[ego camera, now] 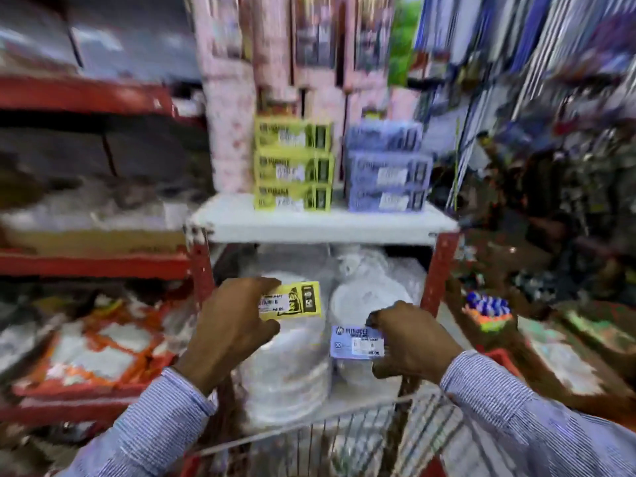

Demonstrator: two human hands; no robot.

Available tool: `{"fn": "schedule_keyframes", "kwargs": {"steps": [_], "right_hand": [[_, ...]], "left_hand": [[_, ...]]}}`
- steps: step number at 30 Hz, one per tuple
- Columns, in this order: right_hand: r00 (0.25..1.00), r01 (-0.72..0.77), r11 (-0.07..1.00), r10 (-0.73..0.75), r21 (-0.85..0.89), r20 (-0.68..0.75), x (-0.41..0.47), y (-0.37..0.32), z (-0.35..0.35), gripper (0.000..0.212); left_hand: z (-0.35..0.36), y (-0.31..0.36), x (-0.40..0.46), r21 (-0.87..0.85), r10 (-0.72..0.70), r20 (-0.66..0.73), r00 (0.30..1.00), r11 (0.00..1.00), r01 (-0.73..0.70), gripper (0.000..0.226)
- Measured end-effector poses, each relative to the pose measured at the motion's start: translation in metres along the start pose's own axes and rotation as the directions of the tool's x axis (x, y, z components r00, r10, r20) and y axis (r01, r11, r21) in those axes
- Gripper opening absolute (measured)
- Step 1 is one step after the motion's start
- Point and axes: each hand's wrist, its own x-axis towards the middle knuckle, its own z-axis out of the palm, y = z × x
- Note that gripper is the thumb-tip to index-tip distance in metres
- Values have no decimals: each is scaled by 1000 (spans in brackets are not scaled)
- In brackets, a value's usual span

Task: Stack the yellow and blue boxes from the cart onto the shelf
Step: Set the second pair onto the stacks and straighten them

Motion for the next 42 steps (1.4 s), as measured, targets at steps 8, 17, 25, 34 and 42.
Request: {"fn": "schedule_keyframes", "kwargs": {"steps": [8, 17, 25, 34, 42], "right_hand": [[942, 14, 995, -45, -95, -334, 17, 19, -134, 43], [791, -101, 991, 30, -83, -611, 57, 55, -213, 32], [813, -146, 984, 63, -98, -579, 108, 75, -209, 29], [797, -130, 991, 95, -16, -597, 131, 83, -192, 38], [674, 132, 975, -220, -178, -705, 168, -2, -145, 75]], "left_hand": [[-104, 34, 60, -36, 42, -262, 964, 998, -53, 67], [-139, 54, 138, -7, 157, -351, 923, 985, -170, 59], [-125, 48, 188, 19, 177, -284, 942, 984, -179, 55], [-101, 31, 213, -36, 188, -267, 945, 978, -205, 58], [-82, 1, 213, 113, 373, -316, 872, 928, -356, 66]]}}
